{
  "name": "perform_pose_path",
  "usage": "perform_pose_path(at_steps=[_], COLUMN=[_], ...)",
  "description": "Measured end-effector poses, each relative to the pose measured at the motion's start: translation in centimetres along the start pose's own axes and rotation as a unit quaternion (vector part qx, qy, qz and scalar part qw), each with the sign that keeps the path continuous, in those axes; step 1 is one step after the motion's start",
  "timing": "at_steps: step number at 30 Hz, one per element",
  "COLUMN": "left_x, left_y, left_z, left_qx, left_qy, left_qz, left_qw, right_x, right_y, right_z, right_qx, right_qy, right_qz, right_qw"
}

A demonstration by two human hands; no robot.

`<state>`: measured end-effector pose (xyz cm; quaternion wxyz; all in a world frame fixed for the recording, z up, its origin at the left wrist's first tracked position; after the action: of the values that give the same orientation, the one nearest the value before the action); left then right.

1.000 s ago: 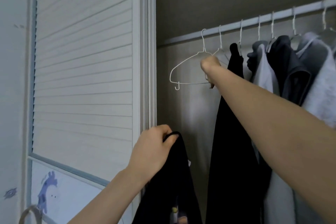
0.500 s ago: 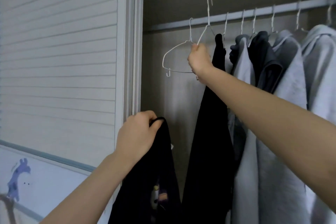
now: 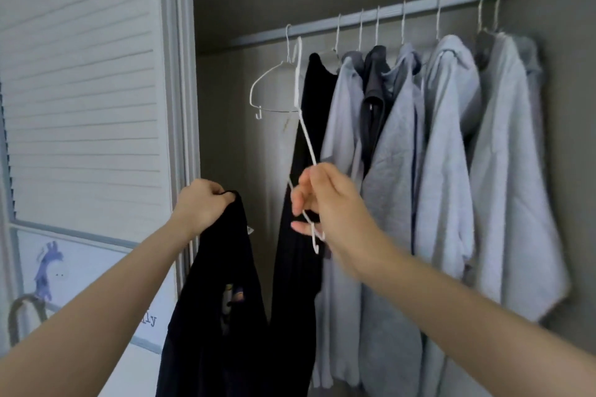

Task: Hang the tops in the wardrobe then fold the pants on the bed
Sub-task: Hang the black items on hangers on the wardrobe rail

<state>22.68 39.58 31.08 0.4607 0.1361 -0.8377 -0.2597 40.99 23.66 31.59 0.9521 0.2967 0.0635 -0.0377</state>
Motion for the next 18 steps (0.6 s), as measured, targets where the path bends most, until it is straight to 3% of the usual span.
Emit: perform_pose_path(at_steps=[15,18], left_x=[-1.2,-1.6], left_y=[-6.8,-7.5], left_z=[-1.7,-1.6], left_qx=[0.163,0.218], left_qy=[-0.054,-0.126], left_qz=[0.02,0.039], left_qw=[0.985,0.967], right_x=[13.9,15.1], right_y=[-15.4,-16.8], right_z=[5.1,5.8], right_qx=[-0.127,-0.163], right_qy=[0.13,0.128], right_qz=[0.008,0.023], right_qw=[0.983,0.978])
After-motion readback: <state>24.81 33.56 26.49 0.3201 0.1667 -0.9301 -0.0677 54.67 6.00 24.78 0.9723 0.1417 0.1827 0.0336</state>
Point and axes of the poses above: each hand's wrist, its own y-axis towards the middle knuckle, its own x-axis out of the back of the hand, z = x × y, the point moved 2 cm from there along y, towards the middle knuckle, and after that the axes turned 13 degrees about y, right-handed, at the moved point
